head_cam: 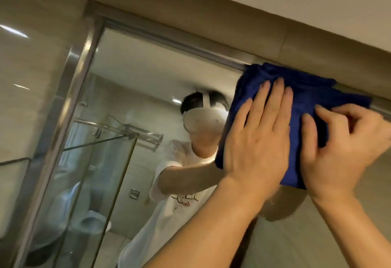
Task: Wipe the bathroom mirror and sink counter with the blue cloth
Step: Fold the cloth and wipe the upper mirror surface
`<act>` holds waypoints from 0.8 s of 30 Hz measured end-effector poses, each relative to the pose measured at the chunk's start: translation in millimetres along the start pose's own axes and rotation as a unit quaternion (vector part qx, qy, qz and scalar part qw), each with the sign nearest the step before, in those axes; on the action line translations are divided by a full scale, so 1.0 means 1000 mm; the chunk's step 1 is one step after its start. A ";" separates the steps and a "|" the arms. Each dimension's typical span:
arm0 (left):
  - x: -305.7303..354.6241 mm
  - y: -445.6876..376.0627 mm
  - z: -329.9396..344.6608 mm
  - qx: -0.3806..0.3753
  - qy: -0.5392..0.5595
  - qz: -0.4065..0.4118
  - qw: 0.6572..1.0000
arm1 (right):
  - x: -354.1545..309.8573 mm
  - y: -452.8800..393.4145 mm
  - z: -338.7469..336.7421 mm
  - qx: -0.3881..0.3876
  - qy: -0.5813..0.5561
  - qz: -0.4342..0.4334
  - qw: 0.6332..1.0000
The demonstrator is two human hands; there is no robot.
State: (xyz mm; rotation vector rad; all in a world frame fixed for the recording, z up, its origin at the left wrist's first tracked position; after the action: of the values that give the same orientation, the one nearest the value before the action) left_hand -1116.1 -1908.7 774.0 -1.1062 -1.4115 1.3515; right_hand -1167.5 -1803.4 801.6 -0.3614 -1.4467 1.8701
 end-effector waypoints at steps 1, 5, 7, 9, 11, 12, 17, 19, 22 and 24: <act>-0.001 -0.001 -0.001 0.001 -0.003 -0.001 1.000 | 0.000 0.000 0.001 -0.005 0.002 -0.002 1.000; -0.018 -0.005 -0.007 0.007 -0.004 -0.001 1.000 | -0.024 -0.002 0.012 -0.017 -0.045 0.042 0.998; -0.032 -0.003 -0.011 -0.001 -0.018 -0.016 1.000 | -0.041 -0.008 0.018 -0.021 -0.071 0.072 0.995; -0.046 -0.001 -0.016 -0.003 -0.029 -0.023 0.999 | -0.056 -0.015 0.023 -0.019 -0.084 0.080 0.993; -0.051 -0.001 -0.020 0.000 -0.026 -0.015 1.000 | -0.060 -0.016 0.024 -0.018 -0.082 0.070 0.994; -0.050 -0.001 -0.020 0.002 -0.025 -0.014 1.000 | -0.058 -0.014 0.024 -0.019 -0.087 0.066 0.994; -0.026 0.002 -0.010 0.018 -0.009 -0.019 1.000 | -0.032 -0.011 0.017 -0.024 -0.075 0.062 0.995; -0.008 0.001 -0.003 0.029 -0.002 -0.013 0.999 | -0.013 -0.010 0.012 -0.018 -0.072 0.057 0.996; 0.030 0.002 0.010 0.034 -0.005 -0.002 0.999 | 0.025 -0.004 0.000 -0.008 -0.068 0.060 0.996; 0.055 0.005 0.020 0.037 -0.002 -0.006 0.999 | 0.050 0.000 -0.008 -0.014 -0.057 0.062 0.996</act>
State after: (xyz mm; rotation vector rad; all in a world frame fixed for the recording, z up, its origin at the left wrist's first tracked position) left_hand -1147.9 -1859.3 769.2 -1.0466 -1.3582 1.3857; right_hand -1197.3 -1762.6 809.3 -0.3708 -1.5582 1.9991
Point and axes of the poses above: each hand's wrist, its own y-axis away from the middle knuckle, its own z-axis out of the palm, x = y × z, the point moved 2 cm from there along -y, towards the middle knuckle
